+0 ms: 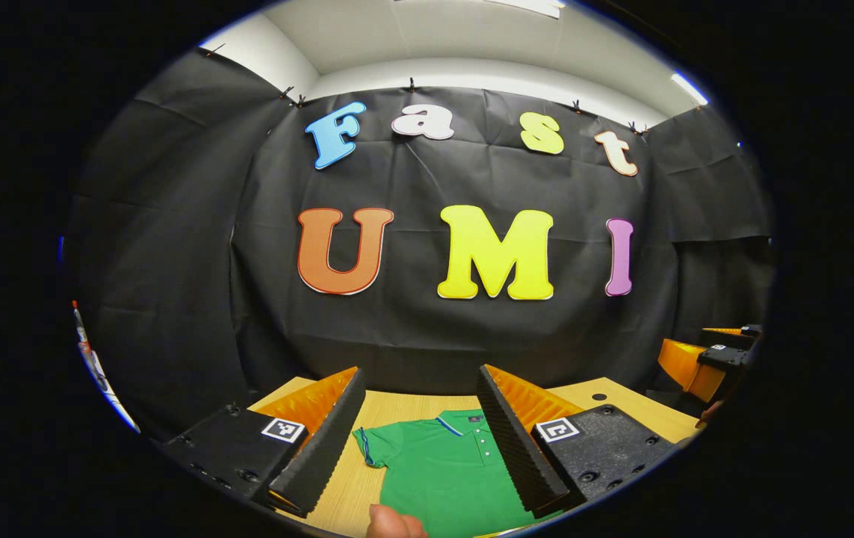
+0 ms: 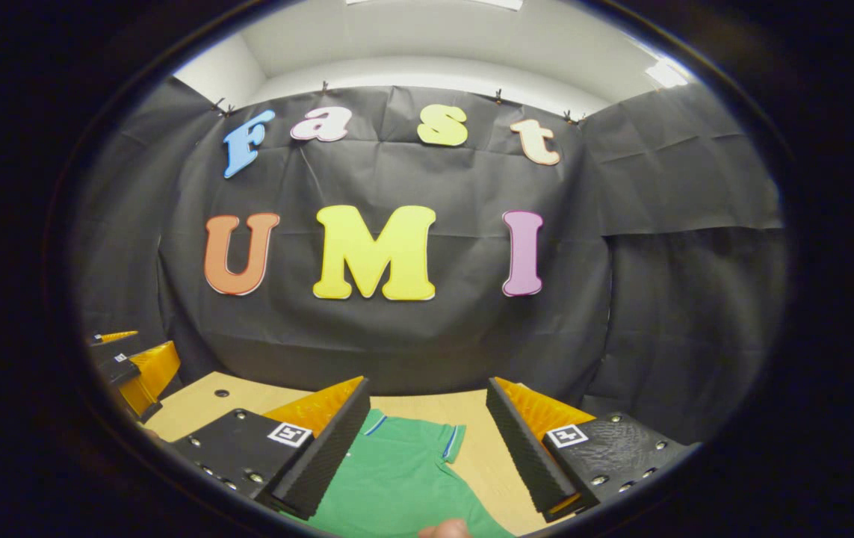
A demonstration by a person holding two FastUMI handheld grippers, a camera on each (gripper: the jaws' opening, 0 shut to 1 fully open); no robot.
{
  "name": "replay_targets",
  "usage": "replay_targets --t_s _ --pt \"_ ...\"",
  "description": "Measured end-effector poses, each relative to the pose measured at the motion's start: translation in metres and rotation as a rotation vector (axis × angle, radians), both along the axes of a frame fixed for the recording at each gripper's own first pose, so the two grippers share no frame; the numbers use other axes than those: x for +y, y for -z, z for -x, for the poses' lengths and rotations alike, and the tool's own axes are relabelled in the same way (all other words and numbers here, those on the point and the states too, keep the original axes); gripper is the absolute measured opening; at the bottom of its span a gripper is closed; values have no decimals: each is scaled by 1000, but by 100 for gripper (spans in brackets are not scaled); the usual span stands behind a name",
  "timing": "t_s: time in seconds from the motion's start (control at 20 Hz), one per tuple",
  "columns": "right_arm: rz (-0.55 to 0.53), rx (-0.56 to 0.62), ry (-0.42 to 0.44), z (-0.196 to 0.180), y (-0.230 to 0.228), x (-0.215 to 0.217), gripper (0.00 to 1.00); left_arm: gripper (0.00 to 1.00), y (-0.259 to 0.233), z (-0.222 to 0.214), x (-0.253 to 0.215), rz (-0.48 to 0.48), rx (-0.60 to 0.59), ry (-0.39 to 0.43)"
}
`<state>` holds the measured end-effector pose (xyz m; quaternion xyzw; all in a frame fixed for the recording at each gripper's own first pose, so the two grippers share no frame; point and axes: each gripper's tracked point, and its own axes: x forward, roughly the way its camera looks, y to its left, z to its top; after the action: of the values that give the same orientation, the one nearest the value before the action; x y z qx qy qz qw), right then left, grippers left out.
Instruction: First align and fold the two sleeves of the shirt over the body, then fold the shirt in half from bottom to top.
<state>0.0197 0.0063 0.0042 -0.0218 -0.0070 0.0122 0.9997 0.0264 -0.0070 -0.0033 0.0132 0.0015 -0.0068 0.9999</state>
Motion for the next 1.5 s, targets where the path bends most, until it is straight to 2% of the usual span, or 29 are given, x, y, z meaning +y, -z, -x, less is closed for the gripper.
replay_targets --t_s 0.05,0.1,0.5,0.8,0.95,1.15,1.5 --pt "0 2 1 -2 1 -1 98 100 1 -1 0 0 1 -1" --pt "1 3 1 -5 1 -2 98 96 1 -3 0 -1 1 -2" --pt "13 4 -3 -29 -1 -6 96 96 2 -21 -10 -16 -10 1" --pt "31 39 -10 -71 0 -10 98 96 3 -33 -16 -25 -10 -5" --pt "40 80 4 -105 6 -18 98 96 -3 -34 -18 -11 -16 -8" --pt "42 212 8 -161 41 -28 98 96 -5 -36 -20 -9 -14 -17" --pt "39 410 42 -261 135 -55 98 96 -8 -36 -21 -15 -2 -46"
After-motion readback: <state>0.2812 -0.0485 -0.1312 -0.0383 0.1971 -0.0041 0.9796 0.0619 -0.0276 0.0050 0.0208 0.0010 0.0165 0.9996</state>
